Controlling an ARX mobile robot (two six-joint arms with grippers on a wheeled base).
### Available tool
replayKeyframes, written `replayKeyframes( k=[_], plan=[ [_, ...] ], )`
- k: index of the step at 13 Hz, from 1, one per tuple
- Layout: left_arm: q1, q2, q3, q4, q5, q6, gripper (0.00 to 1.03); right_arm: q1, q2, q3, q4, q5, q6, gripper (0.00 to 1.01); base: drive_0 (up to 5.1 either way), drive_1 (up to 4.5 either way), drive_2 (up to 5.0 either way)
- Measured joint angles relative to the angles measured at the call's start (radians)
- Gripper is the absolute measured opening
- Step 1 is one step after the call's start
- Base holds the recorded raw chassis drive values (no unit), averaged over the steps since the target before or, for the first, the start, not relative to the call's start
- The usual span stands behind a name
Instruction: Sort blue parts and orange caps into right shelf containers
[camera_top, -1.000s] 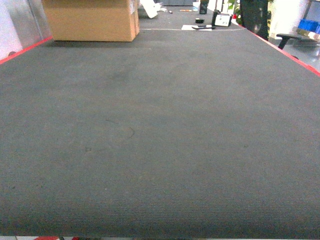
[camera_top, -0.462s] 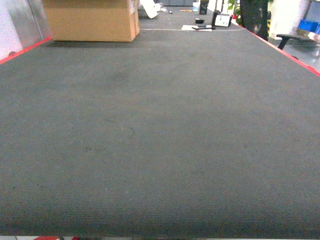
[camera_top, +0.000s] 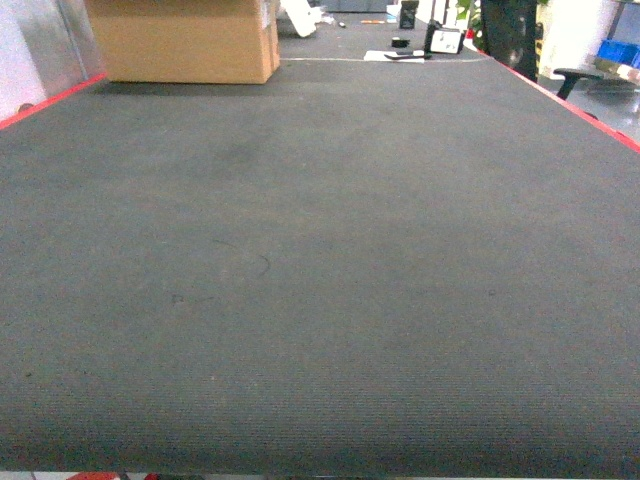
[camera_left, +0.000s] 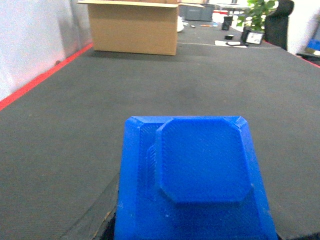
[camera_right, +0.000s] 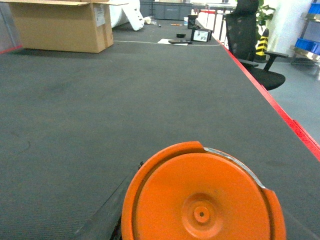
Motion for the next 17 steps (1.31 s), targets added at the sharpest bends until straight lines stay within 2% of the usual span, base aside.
replayKeyframes(
  k=[1, 2, 4, 8, 9, 10, 11, 12, 13, 17],
  plan=[
    [-0.005, -0.103, -0.040, -0.046, 0.005, 0.001, 0.44, -0.082, -0.134, -0.036, -0.082, -0.083, 0.003, 0.45, 0.0, 0.00, 0.0],
    [-0.005, -0.145, -0.040, -0.086, 0.006, 0.001, 0.44, -0.082, -0.157, -0.056, -0.083, -0.083, 0.003, 0.45, 0.0, 0.00, 0.0],
    [-0.005, -0.212, -0.040, -0.149, 0.007, 0.001, 0.44, -0.082, -0.241, -0.056, -0.154, -0.084, 0.003, 0.45, 0.0, 0.00, 0.0],
    [-0.005, -0.291, -0.040, -0.224, 0.007, 0.001, 0.44, -0.082, -0.337, -0.056, -0.251, -0.084, 0.003, 0.45, 0.0, 0.00, 0.0],
    [-0.005, -0.324, -0.040, -0.273, 0.006, 0.001, 0.44, -0.082, -0.355, -0.056, -0.271, -0.084, 0.003, 0.45, 0.0, 0.00, 0.0],
    [-0.005, -0.441, -0.040, -0.423, 0.006, 0.001, 0.44, -0.082, -0.377, -0.056, -0.290, -0.083, 0.003, 0.45, 0.0, 0.00, 0.0],
    [-0.006, -0.459, -0.037, -0.386, 0.006, 0.002, 0.44, -0.082, -0.394, -0.056, -0.318, -0.083, 0.003, 0.45, 0.0, 0.00, 0.0],
    [-0.005, -0.459, -0.040, -0.412, 0.008, 0.002, 0.44, -0.082, -0.470, -0.056, -0.436, -0.086, 0.004, 0.45, 0.0, 0.00, 0.0],
    [-0.005, -0.459, -0.040, -0.415, 0.005, 0.002, 0.44, -0.082, -0.552, -0.056, -0.467, -0.084, 0.006, 0.45, 0.0, 0.00, 0.0],
    [-0.005, -0.460, -0.040, -0.410, 0.007, 0.002, 0.44, -0.082, -0.550, -0.056, -0.476, -0.083, 0.006, 0.45, 0.0, 0.00, 0.0]
  ],
)
